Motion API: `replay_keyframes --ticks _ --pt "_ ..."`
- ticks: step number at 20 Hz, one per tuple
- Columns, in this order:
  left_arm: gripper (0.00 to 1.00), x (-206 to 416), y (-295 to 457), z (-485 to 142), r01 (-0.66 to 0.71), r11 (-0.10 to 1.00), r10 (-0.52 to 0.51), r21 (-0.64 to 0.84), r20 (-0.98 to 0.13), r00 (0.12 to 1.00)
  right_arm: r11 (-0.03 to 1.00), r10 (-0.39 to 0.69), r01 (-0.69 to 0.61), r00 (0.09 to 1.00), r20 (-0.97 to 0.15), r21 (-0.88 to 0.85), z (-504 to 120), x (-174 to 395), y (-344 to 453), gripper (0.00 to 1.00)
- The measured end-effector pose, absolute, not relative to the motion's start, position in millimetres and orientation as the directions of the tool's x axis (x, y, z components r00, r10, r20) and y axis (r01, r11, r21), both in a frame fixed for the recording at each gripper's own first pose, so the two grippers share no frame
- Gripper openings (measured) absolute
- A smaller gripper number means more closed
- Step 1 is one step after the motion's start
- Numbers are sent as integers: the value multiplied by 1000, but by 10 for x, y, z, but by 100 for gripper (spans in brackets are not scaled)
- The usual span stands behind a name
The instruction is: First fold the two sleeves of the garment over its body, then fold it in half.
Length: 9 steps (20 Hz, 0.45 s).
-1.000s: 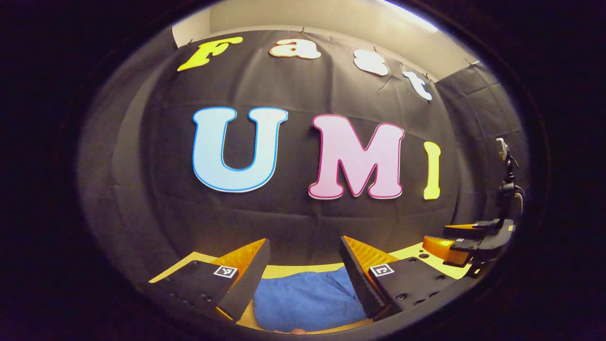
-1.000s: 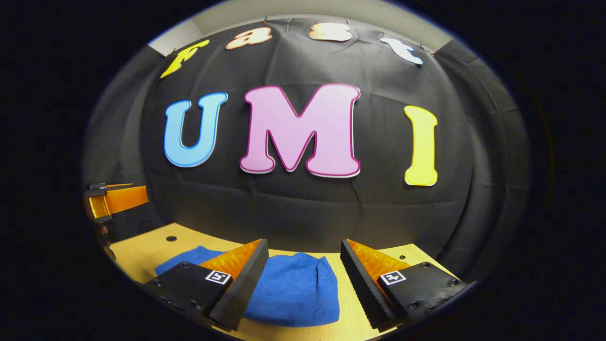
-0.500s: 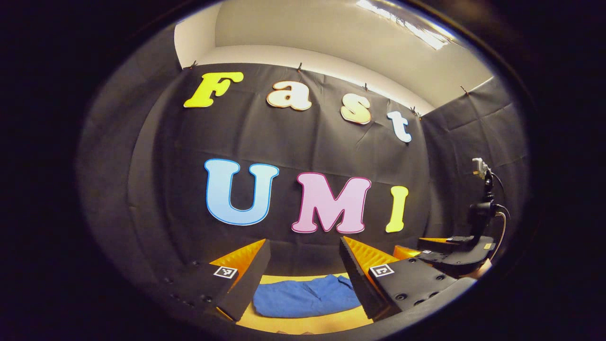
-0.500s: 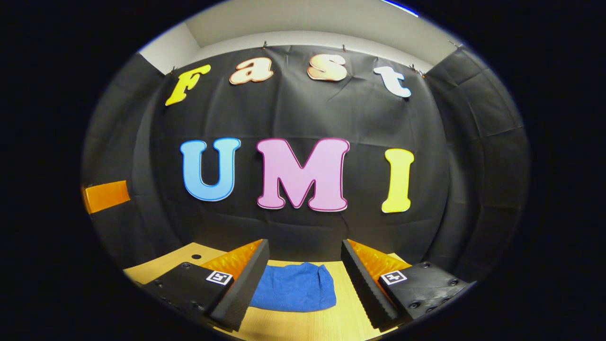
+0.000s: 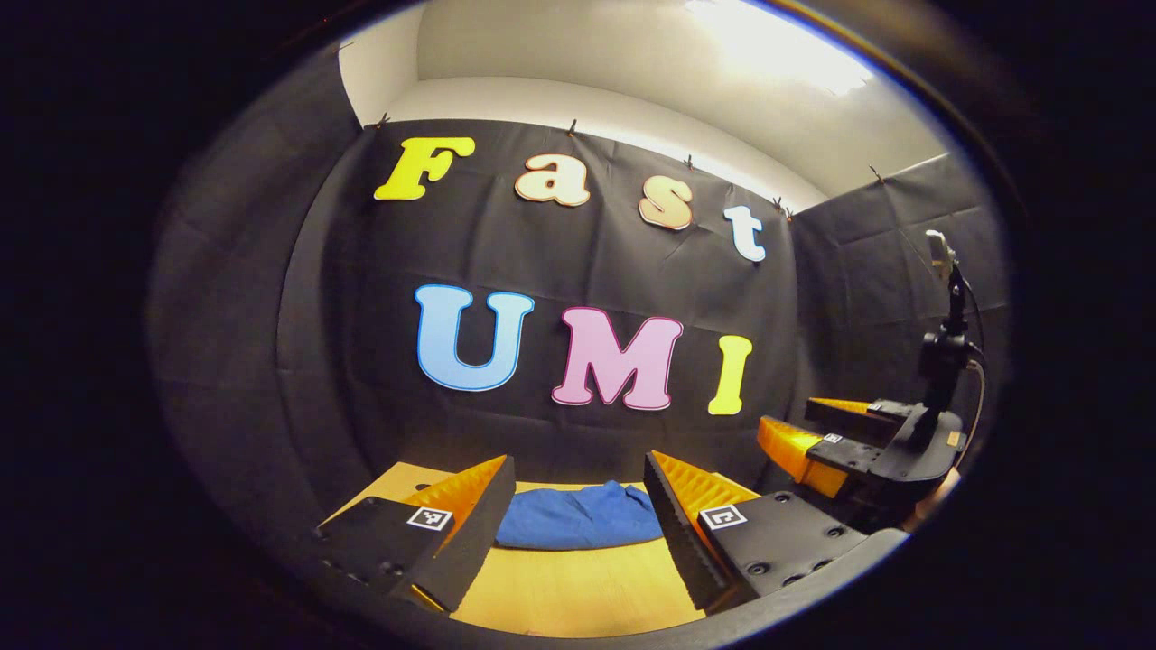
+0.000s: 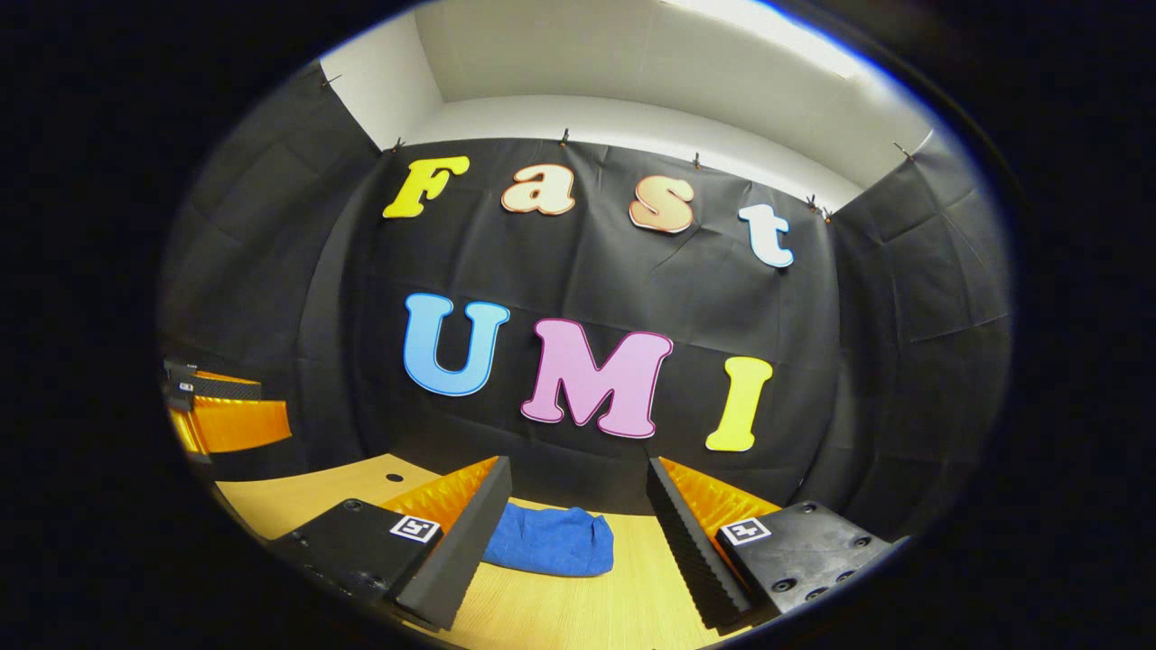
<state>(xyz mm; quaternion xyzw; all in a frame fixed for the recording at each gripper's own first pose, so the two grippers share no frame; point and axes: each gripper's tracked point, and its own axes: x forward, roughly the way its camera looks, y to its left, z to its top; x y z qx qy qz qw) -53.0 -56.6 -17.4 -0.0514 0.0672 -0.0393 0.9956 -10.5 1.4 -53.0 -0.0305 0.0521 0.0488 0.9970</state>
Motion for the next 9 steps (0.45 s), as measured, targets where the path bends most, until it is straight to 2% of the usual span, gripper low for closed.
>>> replay_keyframes --ticks 2,5,9 --pt "81 -688 -498 -152 50 996 -57 -68 -112 992 996 93 -92 989 -112 14 -533 -271 23 96" --pt "82 -787 -514 -144 57 998 -60 -35 -106 992 998 64 -61 988 -141 25 -598 -412 -53 96" --pt "81 -785 -463 -66 52 999 -52 -11 -78 996 996 85 -79 986 -147 44 -591 -435 57 96"
